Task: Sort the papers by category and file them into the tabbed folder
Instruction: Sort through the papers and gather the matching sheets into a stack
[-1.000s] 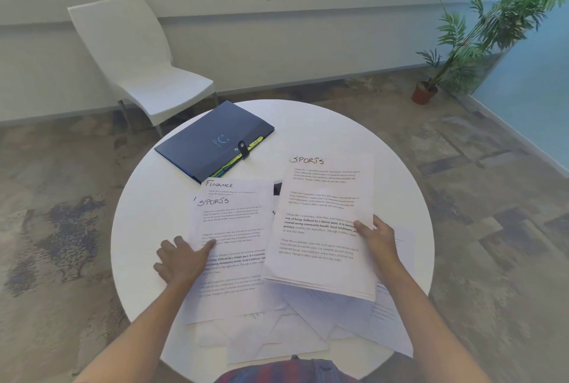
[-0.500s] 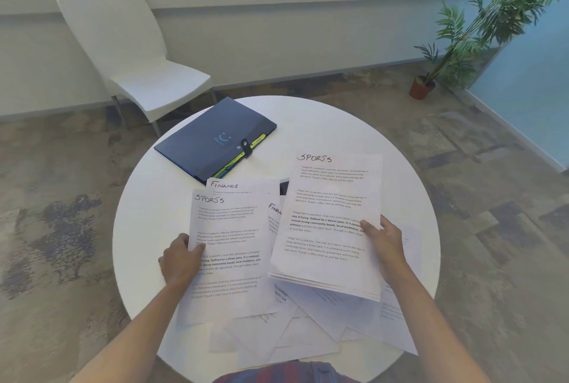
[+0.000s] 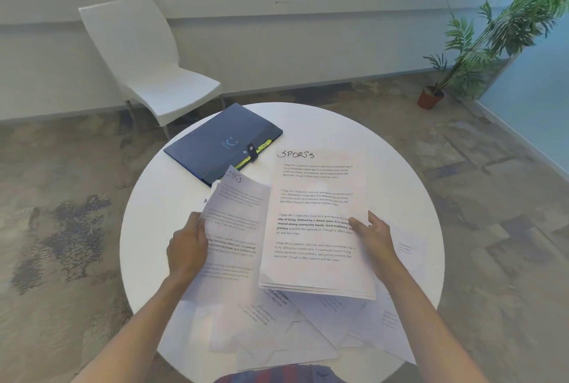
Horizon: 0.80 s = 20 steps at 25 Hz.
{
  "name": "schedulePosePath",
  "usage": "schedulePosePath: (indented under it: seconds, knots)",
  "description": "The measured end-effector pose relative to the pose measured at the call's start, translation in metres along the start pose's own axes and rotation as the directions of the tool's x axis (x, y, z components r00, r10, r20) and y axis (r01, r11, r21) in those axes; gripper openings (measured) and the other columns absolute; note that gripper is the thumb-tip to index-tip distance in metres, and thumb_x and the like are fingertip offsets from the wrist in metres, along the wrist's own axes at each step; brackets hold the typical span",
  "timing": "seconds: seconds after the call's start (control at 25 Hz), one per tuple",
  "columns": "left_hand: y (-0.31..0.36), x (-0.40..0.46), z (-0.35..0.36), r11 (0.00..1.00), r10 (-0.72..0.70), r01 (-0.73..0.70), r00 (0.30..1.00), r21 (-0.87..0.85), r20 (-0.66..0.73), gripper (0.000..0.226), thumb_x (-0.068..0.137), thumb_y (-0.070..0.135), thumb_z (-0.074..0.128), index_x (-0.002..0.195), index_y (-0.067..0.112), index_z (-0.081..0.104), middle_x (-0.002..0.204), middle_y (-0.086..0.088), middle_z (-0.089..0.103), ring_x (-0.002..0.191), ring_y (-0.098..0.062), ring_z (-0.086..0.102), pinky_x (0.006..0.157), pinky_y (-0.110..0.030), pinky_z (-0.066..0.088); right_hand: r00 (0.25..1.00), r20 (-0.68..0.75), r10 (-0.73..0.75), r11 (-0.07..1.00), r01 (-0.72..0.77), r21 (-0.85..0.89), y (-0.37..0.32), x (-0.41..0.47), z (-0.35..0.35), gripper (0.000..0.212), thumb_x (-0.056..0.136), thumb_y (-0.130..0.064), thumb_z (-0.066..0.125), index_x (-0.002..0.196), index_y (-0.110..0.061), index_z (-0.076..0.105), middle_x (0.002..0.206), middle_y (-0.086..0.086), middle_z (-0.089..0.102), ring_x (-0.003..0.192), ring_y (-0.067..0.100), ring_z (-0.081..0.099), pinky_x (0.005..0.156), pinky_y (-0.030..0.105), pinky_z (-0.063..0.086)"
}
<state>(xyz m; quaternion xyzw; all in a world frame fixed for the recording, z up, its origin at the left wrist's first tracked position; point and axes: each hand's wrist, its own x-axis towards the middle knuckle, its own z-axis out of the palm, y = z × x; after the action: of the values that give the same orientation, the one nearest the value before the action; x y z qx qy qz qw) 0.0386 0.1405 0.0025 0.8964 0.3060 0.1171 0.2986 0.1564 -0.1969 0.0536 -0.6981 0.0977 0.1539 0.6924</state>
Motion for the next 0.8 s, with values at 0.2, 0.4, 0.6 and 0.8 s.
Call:
schedulePosePath:
  seconds: [0.2,0.4,0.6,0.8]
  knots:
    - [0.046,0.003,-0.025,0.801,-0.002,0.052,0.996,-0.596,0.085,0.016,0.102,0.021,0.048,0.092,0.022,0.06,0.084,-0.005,0.07,0.072,-0.023,0.067,0.062,-0.033,0.053,0.995,0.098,-0.009,0.998,0.002,0.066,-0.018,-0.008,0.012,0.027,0.095,-0.003,0.058,0.121,-0.003,0.066,0.113,0.013,0.074,0.096,0.026,0.072,0.068,0.023,0.059]
    - [0.094,-0.013,-0.039,0.571,-0.014,0.223,0.965,-0.79,0.262,0.016,0.101,0.019,0.052,0.111,0.013,0.062,0.094,-0.008,0.077,0.08,-0.029,0.075,0.068,-0.04,0.062,0.99,0.136,-0.036,0.994,0.022,0.107,-0.029,-0.016,0.015,0.026,0.094,-0.003,0.058,0.119,-0.002,0.067,0.11,0.015,0.075,0.086,0.022,0.074,0.066,0.026,0.059]
    - [0.118,-0.032,-0.033,0.517,0.012,0.292,0.937,-0.805,0.348,0.023,0.102,0.02,0.049,0.122,0.017,0.06,0.103,-0.008,0.076,0.087,-0.031,0.074,0.075,-0.047,0.061,0.991,0.114,-0.073,0.991,0.059,0.12,-0.03,-0.023,0.011,0.027,0.096,-0.003,0.057,0.121,-0.007,0.065,0.112,0.011,0.075,0.093,0.026,0.073,0.078,0.034,0.062]
    - [0.132,-0.043,-0.03,0.552,0.002,0.306,0.93,-0.775,0.369,0.022,0.102,0.028,0.048,0.12,0.03,0.06,0.094,0.006,0.077,0.08,-0.021,0.075,0.062,-0.035,0.06,0.992,0.084,-0.097,0.993,0.091,0.069,-0.027,-0.028,0.006,0.027,0.093,-0.002,0.061,0.119,-0.01,0.064,0.11,0.009,0.075,0.097,0.029,0.073,0.084,0.041,0.06]
